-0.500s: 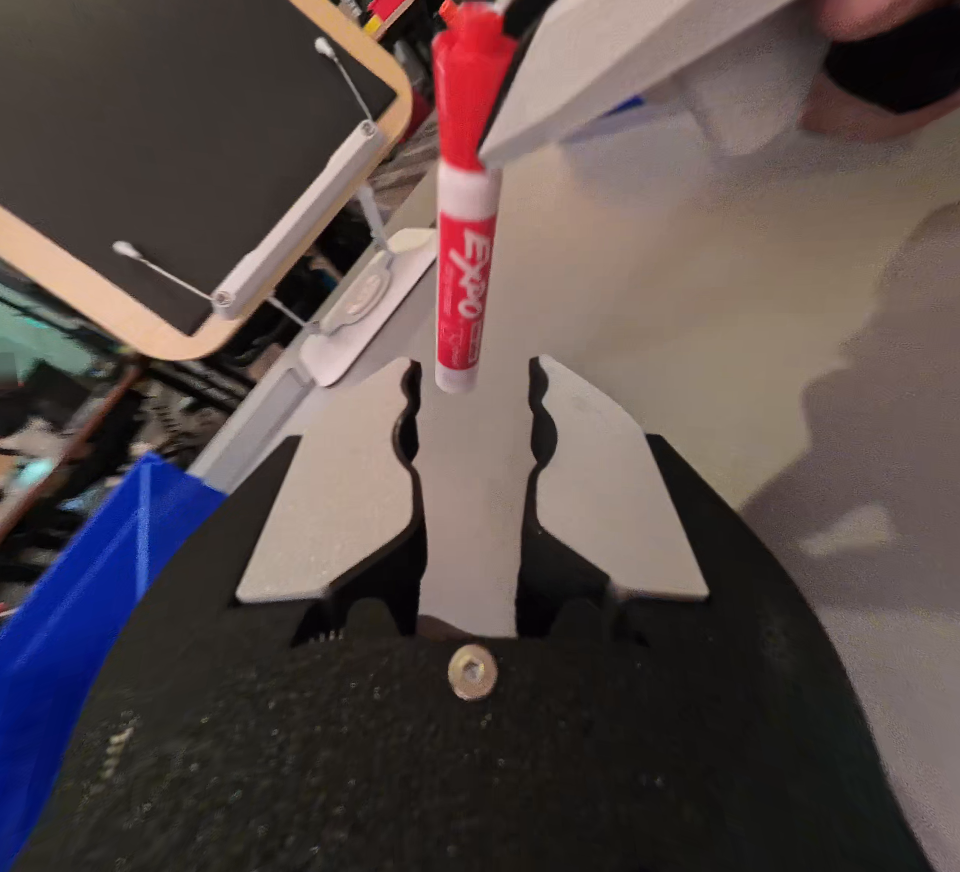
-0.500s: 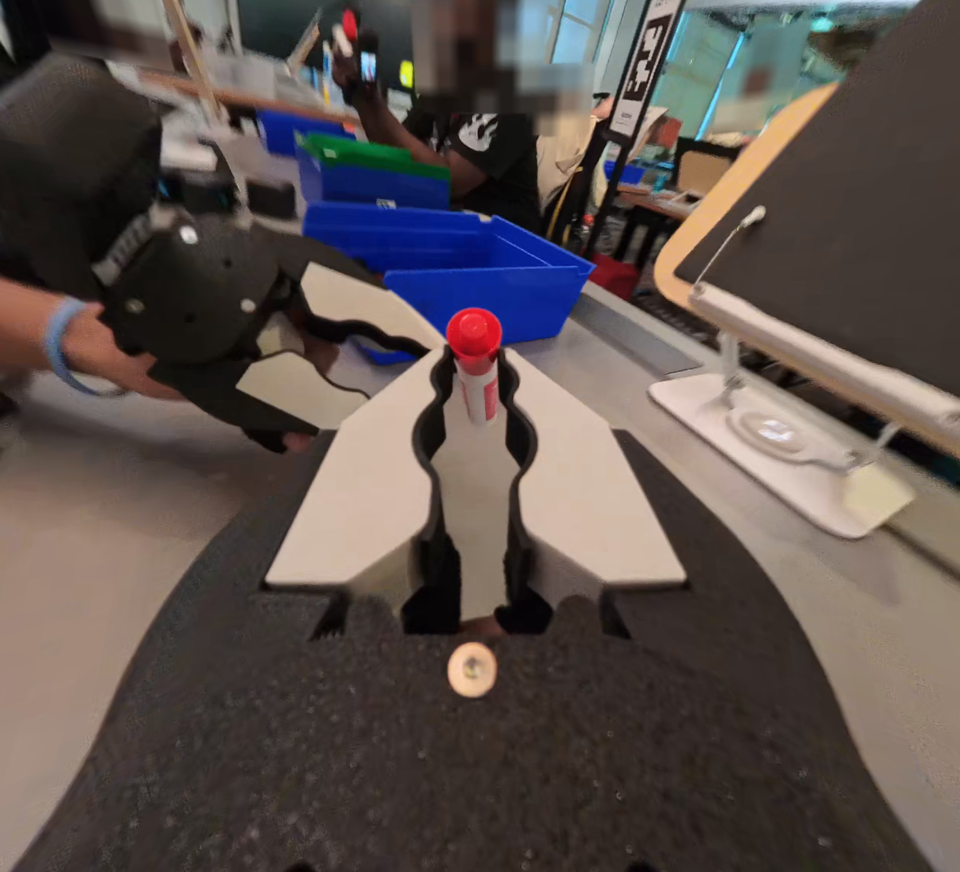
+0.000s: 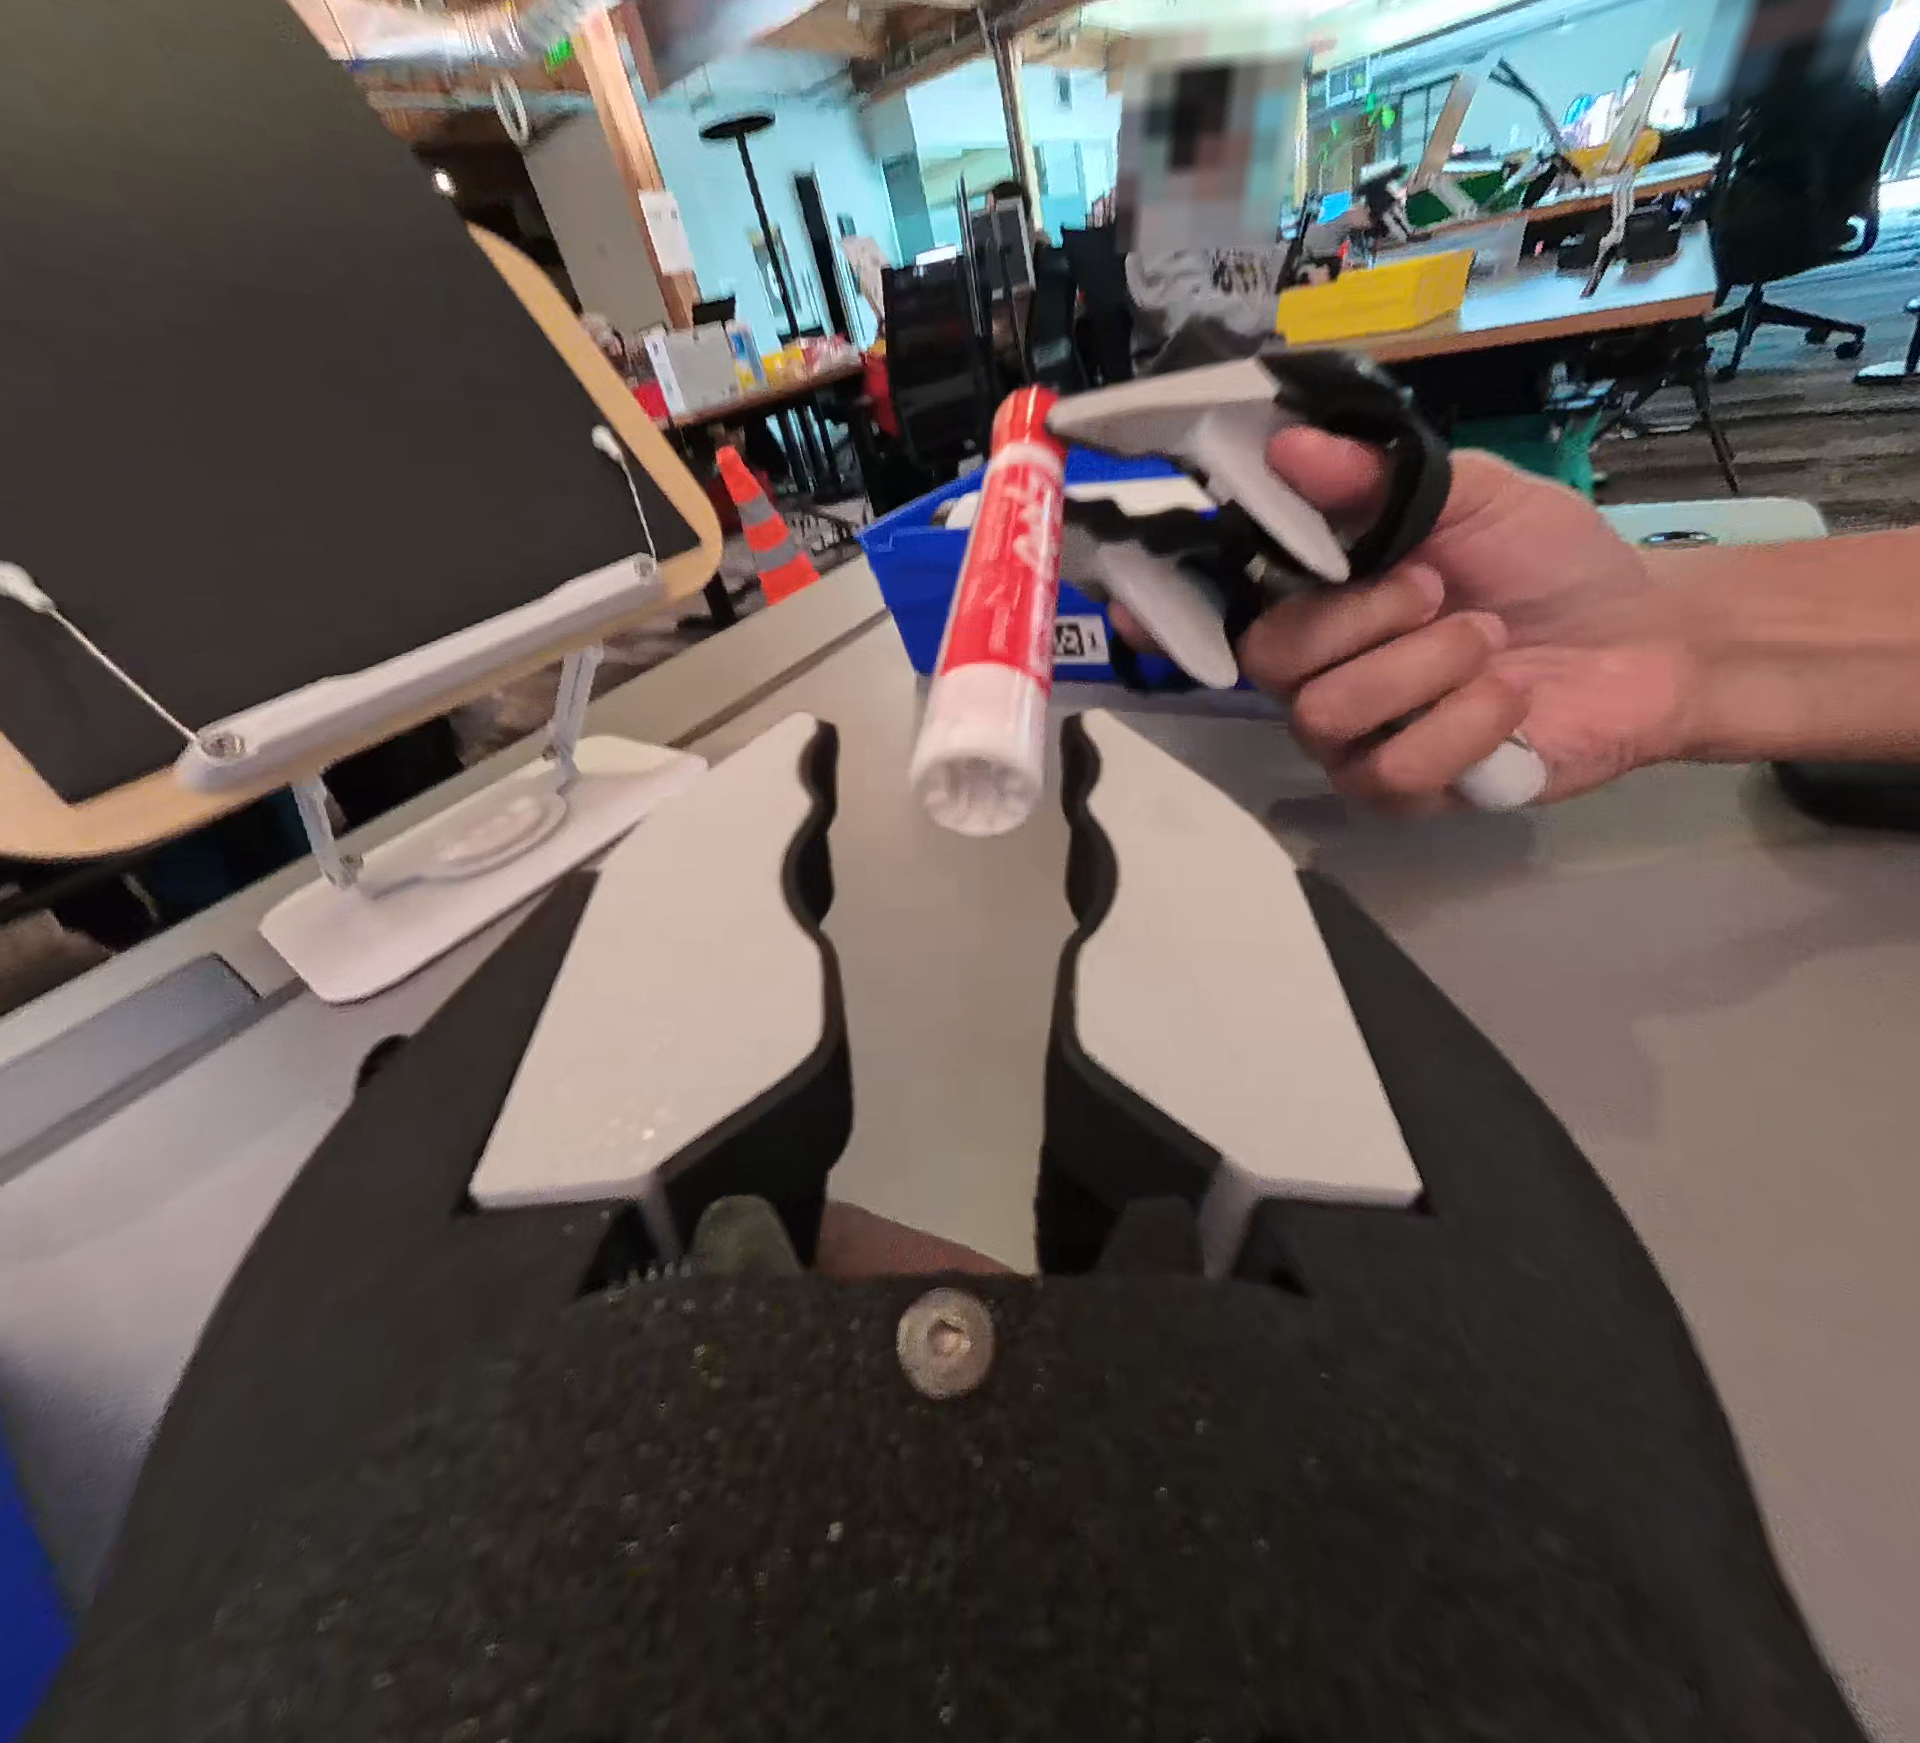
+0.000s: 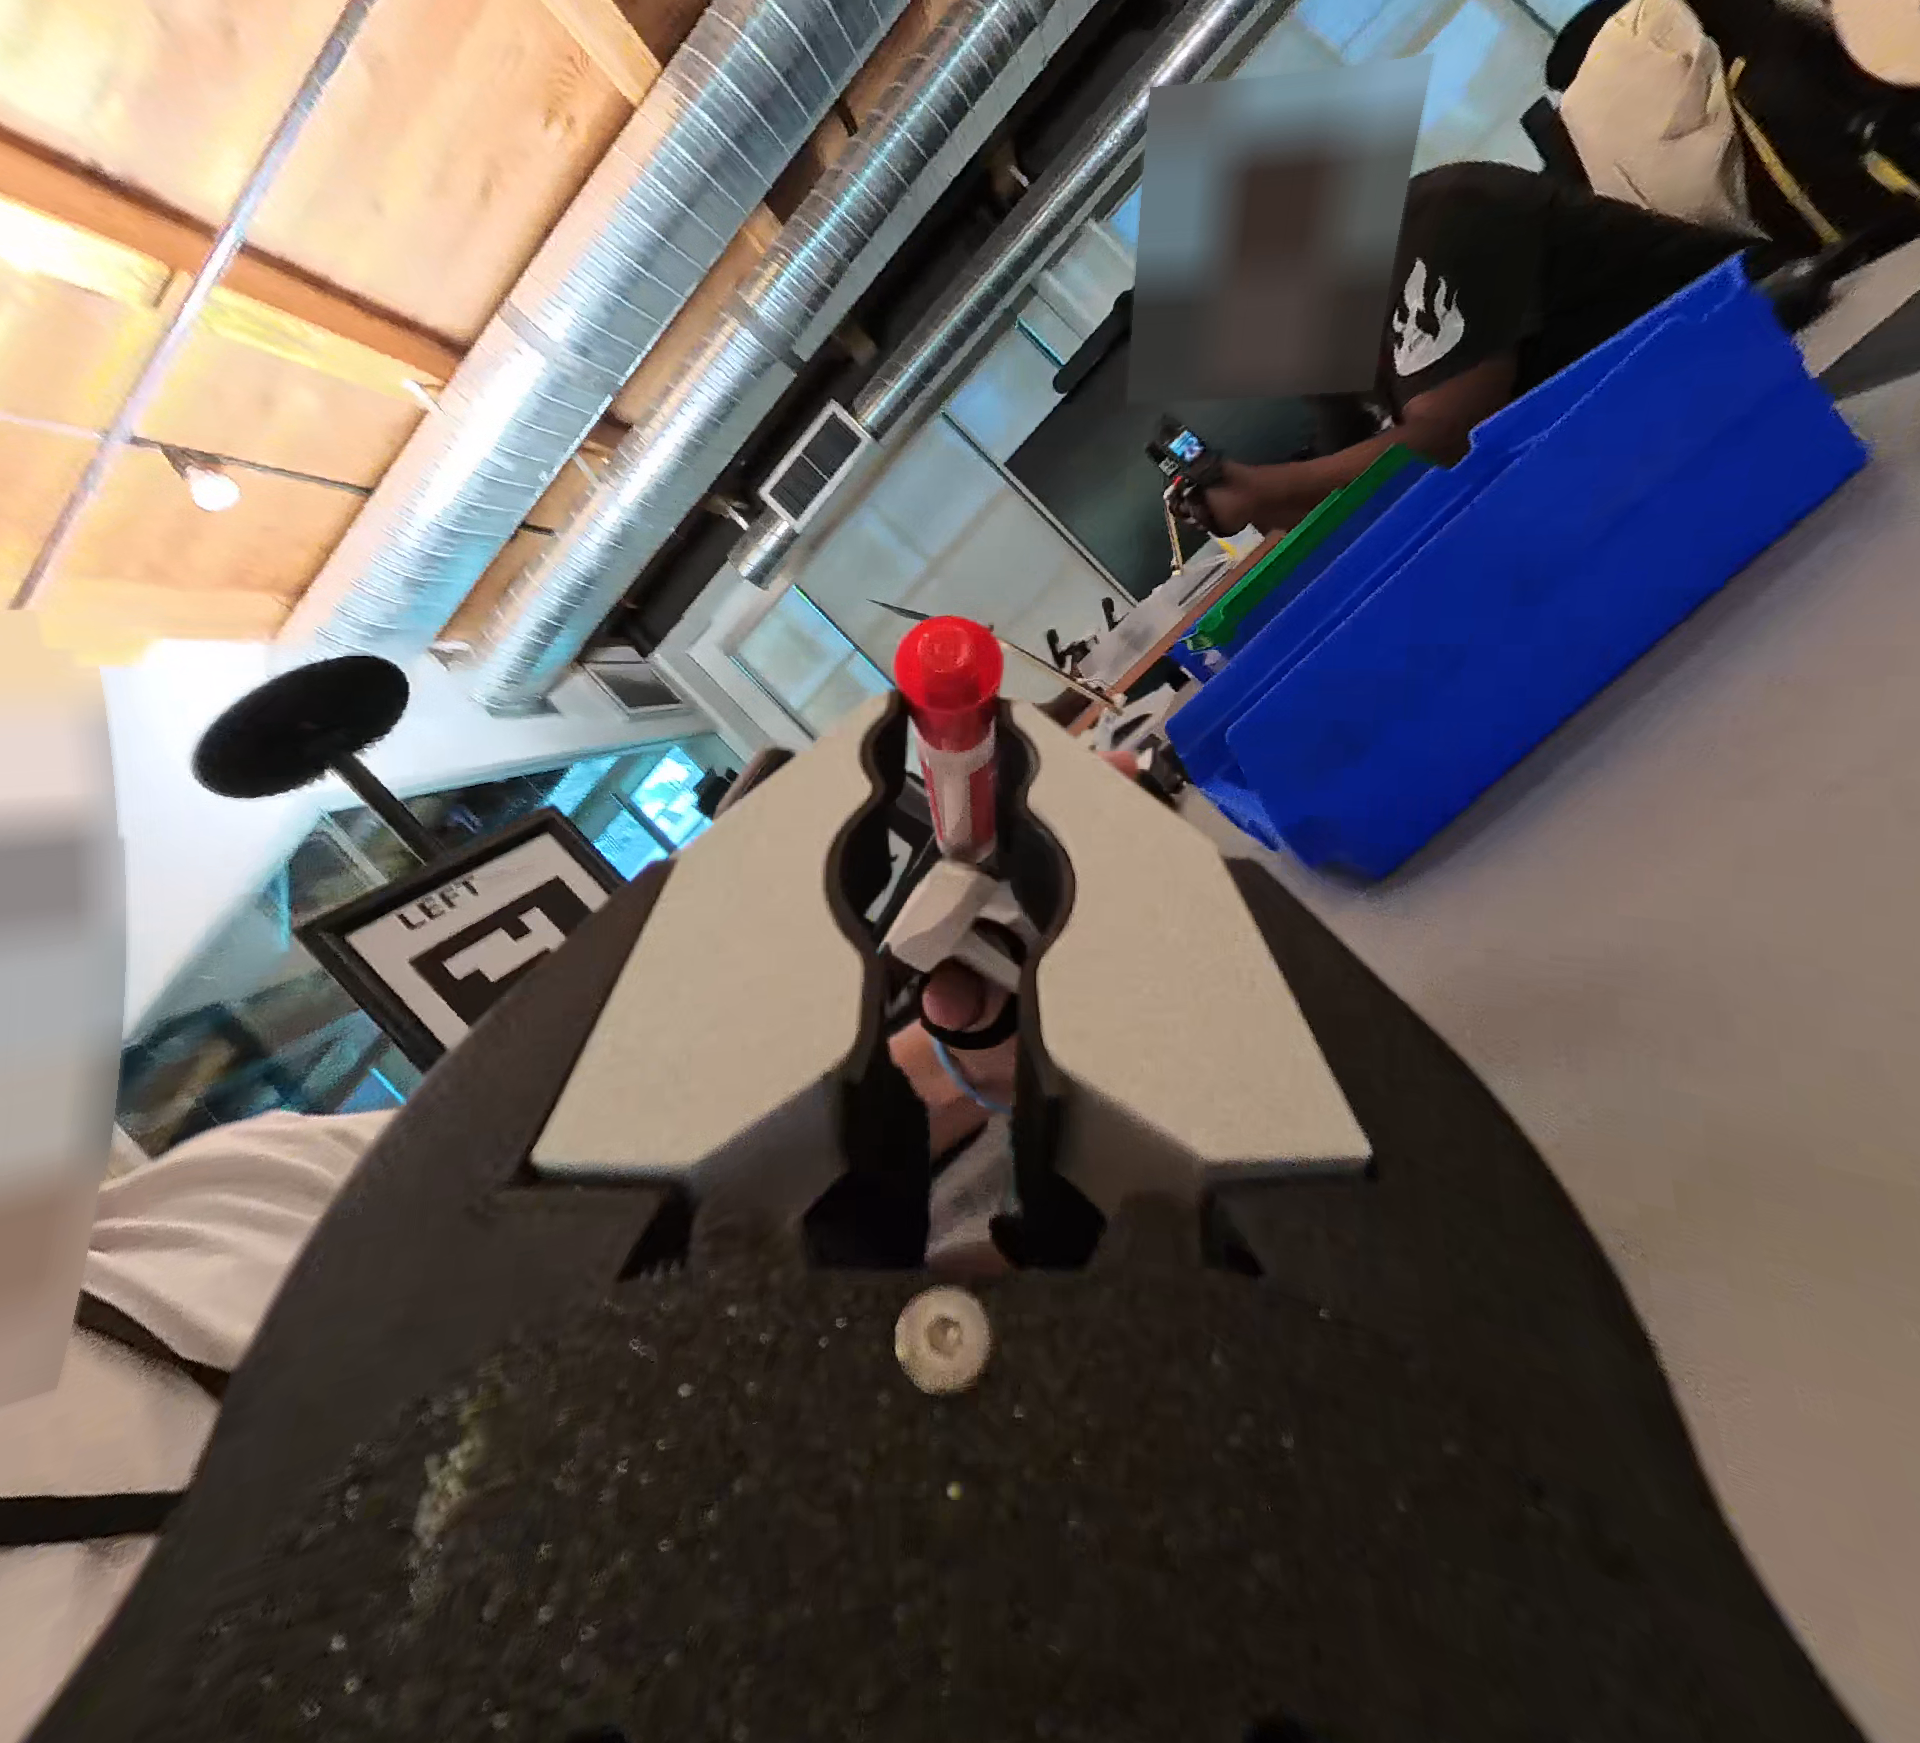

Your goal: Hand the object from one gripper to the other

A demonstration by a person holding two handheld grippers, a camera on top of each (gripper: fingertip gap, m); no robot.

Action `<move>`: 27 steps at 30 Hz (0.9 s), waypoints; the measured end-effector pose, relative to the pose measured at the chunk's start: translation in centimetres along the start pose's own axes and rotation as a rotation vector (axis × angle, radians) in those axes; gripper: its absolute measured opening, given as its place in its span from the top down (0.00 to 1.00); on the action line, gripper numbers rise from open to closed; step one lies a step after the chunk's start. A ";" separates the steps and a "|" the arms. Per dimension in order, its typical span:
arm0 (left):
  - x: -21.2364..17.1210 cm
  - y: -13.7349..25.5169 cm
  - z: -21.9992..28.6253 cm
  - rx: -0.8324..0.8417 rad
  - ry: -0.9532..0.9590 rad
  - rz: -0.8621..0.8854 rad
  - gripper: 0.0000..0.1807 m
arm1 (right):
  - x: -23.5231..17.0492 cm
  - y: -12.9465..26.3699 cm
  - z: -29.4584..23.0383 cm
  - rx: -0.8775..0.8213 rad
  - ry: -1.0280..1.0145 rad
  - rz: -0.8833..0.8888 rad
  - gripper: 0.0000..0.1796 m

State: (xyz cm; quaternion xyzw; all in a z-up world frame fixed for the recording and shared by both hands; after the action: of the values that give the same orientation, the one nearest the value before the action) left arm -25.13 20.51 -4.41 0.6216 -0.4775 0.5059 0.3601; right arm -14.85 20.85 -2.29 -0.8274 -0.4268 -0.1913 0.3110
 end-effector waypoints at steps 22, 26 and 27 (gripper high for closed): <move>-3.8 0.2 -1.9 -0.025 0.092 -0.264 0.89 | -1.4 1.1 3.4 -0.759 1.576 -0.356 0.64; -4.1 -0.2 -1.7 -0.008 0.117 -0.300 0.89 | -4.7 -0.4 4.9 -0.850 2.094 -0.529 0.65; -4.1 -0.3 -1.5 -0.019 0.127 -0.303 0.89 | -5.2 -0.7 5.3 -0.860 2.188 -0.556 0.65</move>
State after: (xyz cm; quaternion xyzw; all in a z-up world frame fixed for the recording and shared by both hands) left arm -25.44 22.90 -8.05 0.6501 -0.3592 0.4794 0.4675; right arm -18.07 21.67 -8.98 -0.1434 -0.0026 -0.9774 0.1552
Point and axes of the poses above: each gripper's, where its closed fingertips meet, y back along the fingers, x out of its top, z = x × y across the jaws, the point moved 3 cm from there along y, back along the fingers, and after that the axes turned 5 degrees about -x, right-handed, at the moved point
